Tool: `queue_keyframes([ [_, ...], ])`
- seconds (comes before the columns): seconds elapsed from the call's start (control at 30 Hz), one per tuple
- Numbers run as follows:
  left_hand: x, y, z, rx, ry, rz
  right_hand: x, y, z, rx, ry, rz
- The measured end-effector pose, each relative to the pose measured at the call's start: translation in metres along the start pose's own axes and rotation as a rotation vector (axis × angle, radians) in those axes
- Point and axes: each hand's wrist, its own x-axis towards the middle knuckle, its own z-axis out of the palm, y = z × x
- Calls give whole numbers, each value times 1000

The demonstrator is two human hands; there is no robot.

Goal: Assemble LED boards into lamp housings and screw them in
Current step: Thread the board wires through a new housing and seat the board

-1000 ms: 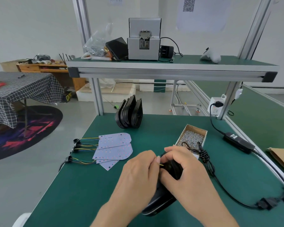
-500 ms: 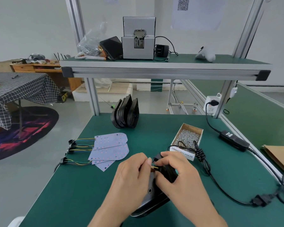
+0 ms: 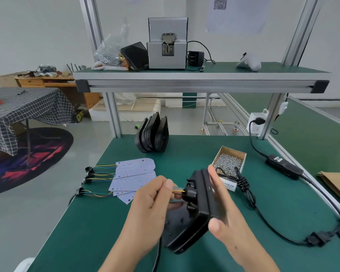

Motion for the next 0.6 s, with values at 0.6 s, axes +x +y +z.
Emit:
queue_keyframes([
  [0.6, -10, 36, -7, 50, -104, 34, 9, -37, 24, -191, 202, -199],
])
